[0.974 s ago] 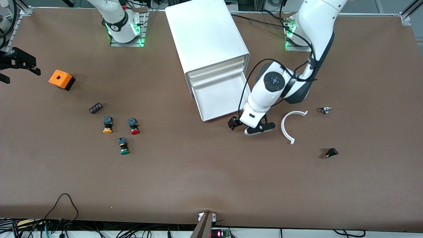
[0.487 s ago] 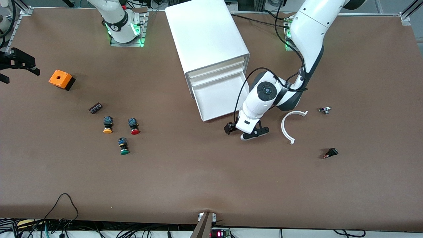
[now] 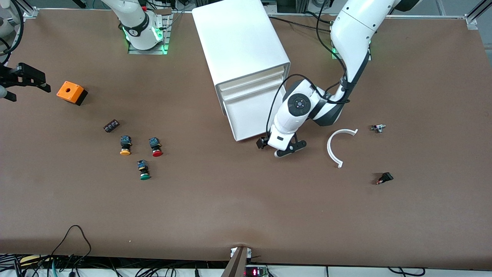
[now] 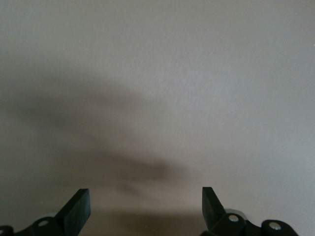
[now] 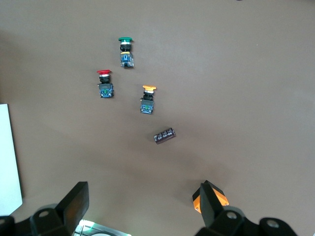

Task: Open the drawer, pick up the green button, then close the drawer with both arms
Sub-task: 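Push the open drawer shut with the left gripper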

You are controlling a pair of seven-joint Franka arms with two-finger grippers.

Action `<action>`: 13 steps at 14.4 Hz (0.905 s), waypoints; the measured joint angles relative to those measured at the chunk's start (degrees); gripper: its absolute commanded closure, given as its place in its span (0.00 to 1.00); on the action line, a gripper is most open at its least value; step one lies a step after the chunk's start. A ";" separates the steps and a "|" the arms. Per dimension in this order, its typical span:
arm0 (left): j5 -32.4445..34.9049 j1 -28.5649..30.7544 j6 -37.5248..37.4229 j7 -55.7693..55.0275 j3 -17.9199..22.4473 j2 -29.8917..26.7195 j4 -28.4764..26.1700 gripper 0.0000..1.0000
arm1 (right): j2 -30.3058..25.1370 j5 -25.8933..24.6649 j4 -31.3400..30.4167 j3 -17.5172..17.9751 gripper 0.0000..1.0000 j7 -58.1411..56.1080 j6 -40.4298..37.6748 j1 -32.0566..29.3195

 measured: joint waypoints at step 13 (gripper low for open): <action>0.18 -0.26 -17.49 -0.15 -7.26 -0.47 1.52 0.00 | -1.45 0.00 -0.05 -1.19 0.00 -2.68 0.08 -0.66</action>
